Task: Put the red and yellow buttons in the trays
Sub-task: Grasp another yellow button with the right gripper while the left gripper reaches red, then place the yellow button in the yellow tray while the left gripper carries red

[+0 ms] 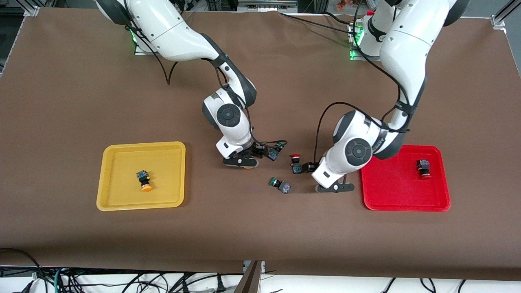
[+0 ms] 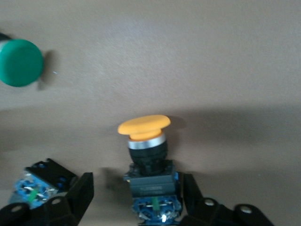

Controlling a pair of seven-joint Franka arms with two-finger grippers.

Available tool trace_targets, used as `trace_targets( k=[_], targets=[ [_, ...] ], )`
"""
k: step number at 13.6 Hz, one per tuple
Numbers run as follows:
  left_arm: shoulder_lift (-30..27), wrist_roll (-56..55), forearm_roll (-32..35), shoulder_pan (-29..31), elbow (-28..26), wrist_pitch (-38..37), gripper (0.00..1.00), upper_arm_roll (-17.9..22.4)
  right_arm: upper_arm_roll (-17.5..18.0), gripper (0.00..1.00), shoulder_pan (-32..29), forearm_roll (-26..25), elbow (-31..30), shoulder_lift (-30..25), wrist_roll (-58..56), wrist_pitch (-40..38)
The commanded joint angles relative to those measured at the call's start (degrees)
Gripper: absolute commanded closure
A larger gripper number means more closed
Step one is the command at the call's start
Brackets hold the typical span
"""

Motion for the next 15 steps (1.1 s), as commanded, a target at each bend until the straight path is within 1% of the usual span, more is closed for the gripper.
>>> trace_targets(
  k=[1, 2, 4, 5, 6, 7, 8, 9, 10, 11, 12, 13, 14, 15],
  targets=[
    [2.24, -3.24, 0.24, -1.90, 2.16, 1.88, 0.00, 0.90, -0.76, 0.94, -0.31, -1.05, -1.34, -1.16, -1.22, -0.84],
    [2.59, -4.30, 0.33, -2.77, 2.24, 3.02, 0.00, 0.99, -1.64, 1.00, -0.66, -1.05, -1.26, -1.86, -2.45, -2.49],
    [3.12, -6.67, 0.24, -3.92, 2.33, 3.56, 0.00, 0.99, -2.96, 1.00, -1.45, -0.88, -0.99, -4.40, -5.69, -7.67],
    [3.21, -7.64, 0.24, -4.53, 2.33, 3.65, 0.00, 0.99, -3.92, 1.00, -2.23, -0.61, -0.99, -5.64, -9.37, -10.39],
    [3.21, -8.78, 0.24, -5.23, 2.42, 3.65, 0.00, 1.08, -5.15, 1.00, -3.98, -0.44, -0.99, -7.56, -14.02, -13.99],
    [3.56, -9.66, 0.33, -5.76, 2.51, 3.82, 0.00, 1.08, -5.51, 1.00, -6.61, -0.35, -0.99, -8.97, -19.37, -17.15],
    [3.73, -10.37, 0.59, -6.73, 2.42, 4.87, 0.00, 1.25, -5.60, 1.00, -9.33, -0.35, -1.60, -10.03, -25.52, -19.97],
    [4.00, -10.72, 0.68, -7.26, 2.25, 5.66, 0.00, 1.43, -6.65, 1.00, -11.10, -0.43, -3.70, -11.00, -30.45, -20.52],
    [4.61, -10.81, 0.68, -7.44, 2.25, 6.02, 0.04, 1.60, -8.66, 1.00, -11.90, -0.44, -6.76, -12.14, -34.16, -18.79],
    [4.96, -10.90, 0.68, -7.70, 2.33, 6.11, 0.12, 1.69, -10.33, 0.99, -12.00, -0.35, -9.14, -12.41, -37.15, -16.16],
    [5.14, -11.60, 0.68, -7.96, 2.33, 6.11, 0.21, 2.04, -11.13, 0.96, -12.35, 0.00, -10.39, -12.42, -38.66, -14.30],
    [5.14, -12.22, 0.68, -8.40, 2.33, 6.11, 0.30, 2.22, -11.14, 0.91, -13.39, 0.09, -11.18, -12.07, -38.68, -12.98],
    [5.14, -12.31, 0.77, -9.01, 2.33, 6.02, 0.42, 3.00, -11.14, 0.63, -13.84, 0.27, -11.62, -11.80, -38.68, -12.27],
    [5.14, -12.31, 0.68, -9.80, 2.33, 6.02, 0.61, 3.80, -11.14, 0.18, -13.84, 0.27, -11.63, -11.19, -38.68, -12.09]
  ],
)
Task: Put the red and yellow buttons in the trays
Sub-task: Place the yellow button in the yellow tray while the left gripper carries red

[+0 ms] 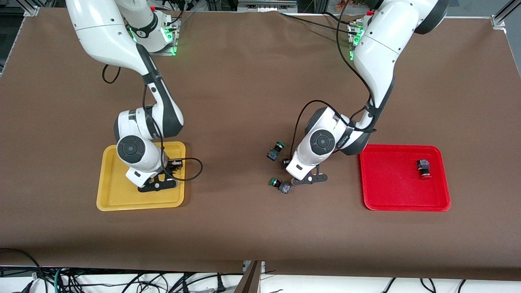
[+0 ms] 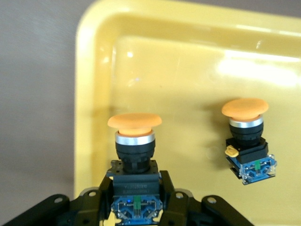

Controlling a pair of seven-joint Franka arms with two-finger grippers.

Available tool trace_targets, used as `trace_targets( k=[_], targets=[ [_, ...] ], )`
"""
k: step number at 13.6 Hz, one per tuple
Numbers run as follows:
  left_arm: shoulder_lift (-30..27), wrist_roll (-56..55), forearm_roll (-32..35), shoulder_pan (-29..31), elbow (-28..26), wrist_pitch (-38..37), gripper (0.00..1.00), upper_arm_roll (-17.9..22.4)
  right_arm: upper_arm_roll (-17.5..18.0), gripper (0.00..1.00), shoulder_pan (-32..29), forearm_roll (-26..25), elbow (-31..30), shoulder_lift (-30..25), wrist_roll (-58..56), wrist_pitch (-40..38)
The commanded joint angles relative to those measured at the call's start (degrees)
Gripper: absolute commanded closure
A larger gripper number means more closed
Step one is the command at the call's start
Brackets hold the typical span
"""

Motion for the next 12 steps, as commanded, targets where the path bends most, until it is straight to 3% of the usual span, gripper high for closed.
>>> trace_targets(
  k=[1, 2, 6, 12],
  targets=[
    [0.82, -1.67, 0.65, -2.59, 1.83, -0.03, 0.89, 2.43, 0.07, 0.00, -0.48, 0.58, -2.18, -0.91, -0.51, 1.33],
    [0.74, -2.37, 0.65, -2.59, 1.83, -0.03, 1.00, 2.43, 0.07, 0.00, -0.84, 0.50, -2.10, -1.25, -0.51, 0.72],
    [-3.55, 0.76, 0.83, 0.91, 1.83, -3.87, 1.00, 3.22, -1.07, 0.00, -1.11, 0.50, -1.48, -6.69, -0.95, -0.95],
    [-11.56, 27.74, 0.83, 14.61, -1.76, -16.19, 1.00, 3.14, -1.43, 0.00, -1.28, 0.58, 0.10, -16.96, -0.34, -10.60]
  ],
)
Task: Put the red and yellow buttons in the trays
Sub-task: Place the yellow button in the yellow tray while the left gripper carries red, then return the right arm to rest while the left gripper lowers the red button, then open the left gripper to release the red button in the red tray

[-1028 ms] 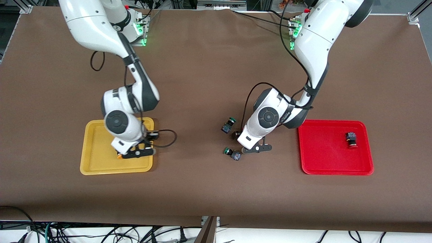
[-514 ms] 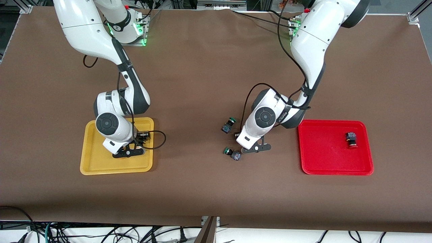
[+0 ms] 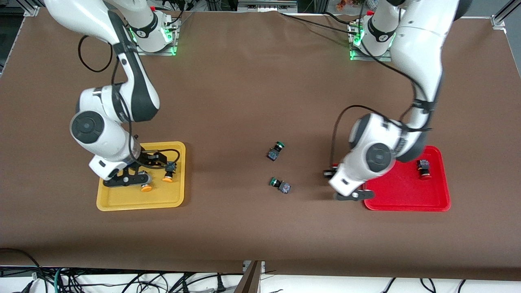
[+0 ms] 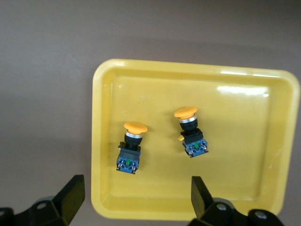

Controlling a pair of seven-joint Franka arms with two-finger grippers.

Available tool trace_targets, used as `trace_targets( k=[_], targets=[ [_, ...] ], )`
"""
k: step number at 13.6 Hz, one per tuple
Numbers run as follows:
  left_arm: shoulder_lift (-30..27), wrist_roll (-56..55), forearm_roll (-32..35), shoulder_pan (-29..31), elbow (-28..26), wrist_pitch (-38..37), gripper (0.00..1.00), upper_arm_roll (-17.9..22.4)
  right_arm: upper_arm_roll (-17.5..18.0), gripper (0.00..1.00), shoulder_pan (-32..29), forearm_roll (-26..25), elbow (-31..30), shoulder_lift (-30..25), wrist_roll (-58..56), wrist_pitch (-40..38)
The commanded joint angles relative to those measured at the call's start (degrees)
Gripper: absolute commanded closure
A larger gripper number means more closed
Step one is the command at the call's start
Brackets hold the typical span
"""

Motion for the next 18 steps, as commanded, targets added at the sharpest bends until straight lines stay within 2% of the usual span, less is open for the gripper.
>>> trace_targets(
  k=[1, 4, 7, 10, 12, 14, 15, 16, 17, 18],
  targets=[
    [-4.74, 9.69, 0.71, 5.23, -6.20, -1.56, 1.00, -0.79, 0.18, 0.00, -0.37, 0.58, -0.34, -6.96, 0.13, -8.60],
    [-7.11, 16.03, 2.45, 10.42, -11.30, 0.10, 1.00, -0.78, -0.69, 0.00, -0.37, 0.49, -0.86, -17.32, 0.14, -20.14],
    [-9.49, 17.19, 3.96, 11.58, -19.47, 9.31, 1.00, -0.79, -0.96, 0.00, -0.64, 0.31, -4.54, -25.16, 0.13, -23.60],
    [-8.79, 18.06, 6.59, 14.12, -23.17, 16.70, 1.00, -0.96, 0.70, 0.00, -6.16, 0.49, -5.18, -26.68, -2.05, -24.38],
    [-8.70, 18.86, 6.59, 14.48, -25.98, 20.66, 1.00, -0.87, 0.89, 0.00, -6.35, 0.49, -4.82, -26.68, -2.24, -25.27],
    [-7.83, 18.95, 6.59, 15.01, -26.35, 22.34, 1.00, -0.87, 0.97, 0.00, -6.26, 0.49, -4.73, -26.76, -2.33, -24.92],
    [-7.13, 18.95, 6.59, 15.10, -26.09, 23.13, 0.96, -0.87, 1.06, 0.00, -6.26, 0.40, -4.39, -26.50, -1.54, -24.83],
    [-6.68, 18.86, 6.59, 15.01, -25.74, 23.40, 0.73, -0.87, 1.15, 0.00, -6.09, 0.40, -3.77, -26.24, -1.27, -24.83],
    [-6.68, 18.68, 6.51, 15.10, -25.30, 23.40, 0.28, -0.96, 1.15, 0.00, -6.09, 0.40, -2.98, -25.98, -1.27, -25.00],
    [-7.03, 18.60, 6.16, 15.19, -24.51, 22.97, 0.00, -0.96, 1.15, 0.00, -6.09, 0.31, -2.37, -25.63, -2.05, -24.74]
  ],
)
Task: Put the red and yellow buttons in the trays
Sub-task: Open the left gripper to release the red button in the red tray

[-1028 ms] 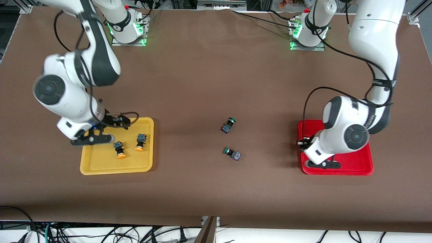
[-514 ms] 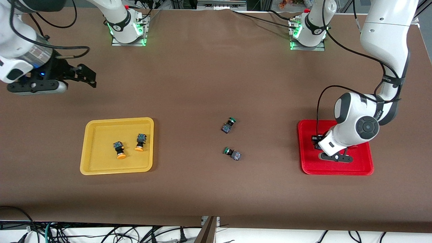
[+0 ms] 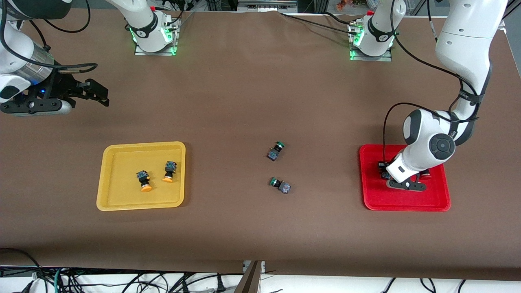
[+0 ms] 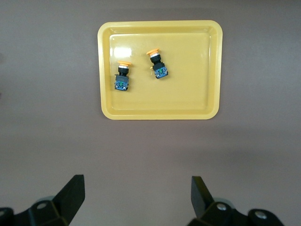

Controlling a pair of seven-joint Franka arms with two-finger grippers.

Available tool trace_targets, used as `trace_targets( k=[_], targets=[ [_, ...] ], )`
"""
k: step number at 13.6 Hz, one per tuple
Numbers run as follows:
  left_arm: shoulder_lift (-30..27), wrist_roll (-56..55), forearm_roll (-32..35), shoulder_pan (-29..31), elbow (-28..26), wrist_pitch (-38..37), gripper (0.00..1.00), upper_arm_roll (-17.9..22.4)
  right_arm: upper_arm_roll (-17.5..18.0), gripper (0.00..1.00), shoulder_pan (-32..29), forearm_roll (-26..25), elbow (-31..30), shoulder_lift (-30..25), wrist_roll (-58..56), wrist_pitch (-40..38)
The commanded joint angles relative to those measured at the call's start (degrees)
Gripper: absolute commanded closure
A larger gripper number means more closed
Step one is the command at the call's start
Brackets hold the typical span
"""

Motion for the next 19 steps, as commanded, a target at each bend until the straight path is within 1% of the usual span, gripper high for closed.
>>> trace_targets(
  k=[1, 2, 3, 4, 6, 7, 8, 11, 13, 14, 15, 16, 18, 19],
  targets=[
    [-1.14, 0.11, 0.99, 0.94, 2.20, -1.15, 0.00, -1.09, 0.64, 0.00, -0.76, 0.03, 2.80, 1.17, -1.00, -0.10],
    [-2.36, 0.03, 0.73, 0.76, 4.04, -5.25, 0.00, -1.27, 0.64, 0.00, -0.68, 0.02, 4.29, 1.96, -1.01, -0.53],
    [-2.72, 0.02, 0.56, 0.59, 7.80, -10.34, 0.00, -1.70, 0.73, 0.00, -0.68, 0.11, 4.39, 2.05, -1.01, -0.45],
    [-2.73, -0.24, 0.38, 0.50, 12.98, -17.00, 0.00, -2.58, 0.73, 0.00, -0.59, 0.29, 4.48, 2.14, -0.49, -0.54],
    [-2.64, -0.68, -3.64, -0.20, 23.70, -30.19, 0.00, -3.03, 1.08, 0.00, -0.59, 0.37, 4.39, 2.05, -0.39, -0.71],
    [-2.64, -0.85, -5.32, -0.20, 27.32, -34.86, 0.00, -3.03, 1.08, 0.00, -0.59, 0.29, 4.39, 1.97, -0.74, -0.71],
    [-2.73, -1.81, -5.60, -0.03, 29.44, -37.35, 0.00, -3.03, 1.08, 0.00, -0.59, 0.37, 4.39, 1.88, -0.66, -0.80],
    [-4.57, -2.35, -5.34, 0.06, 32.45, -45.87, 0.00, -3.20, 1.08, 0.00, -0.59, 0.29, 4.48, 1.79, -0.83, -0.71],
    [-6.06, -2.35, -5.16, 0.06, 37.00, -51.76, 0.00, -3.20, 1.08, 0.00, -0.59, 0.29, 4.48, 1.61, -0.92, -0.71],
    [-7.55, -2.26, -5.33, 0.06, 38.24, -53.35, 0.00, -3.11, 1.17, 0.00, -0.59, 0.29, 4.56, 1.61, -1.01, -0.71],
    [-9.47, -2.26, -5.33, 0.06, 38.25, -53.54, 0.00, -3.11, 1.17, 0.00, -0.59, 0.29, 4.57, 1.61, -1.10, -0.80],
    [-12.89, -2.17, -4.99, -0.29, 37.73, -53.63, 0.00, -2.94, 1.08, 0.00, -0.59, 0.20, 4.57, 1.70, -1.10, -0.72],
    [-16.68, -2.17, -5.07, -0.20, 36.50, -53.98, 0.00, -2.41, 1.78, 0.00, -0.50, 0.11, 4.57, 2.05, -1.01, -0.63],
    [-19.48, -2.17, -5.07, -0.20, 33.80, -54.94, 0.00, -2.24, 2.22, 0.00, -0.50, -0.06, 4.91, 2.14, -1.01, -0.54]
  ],
)
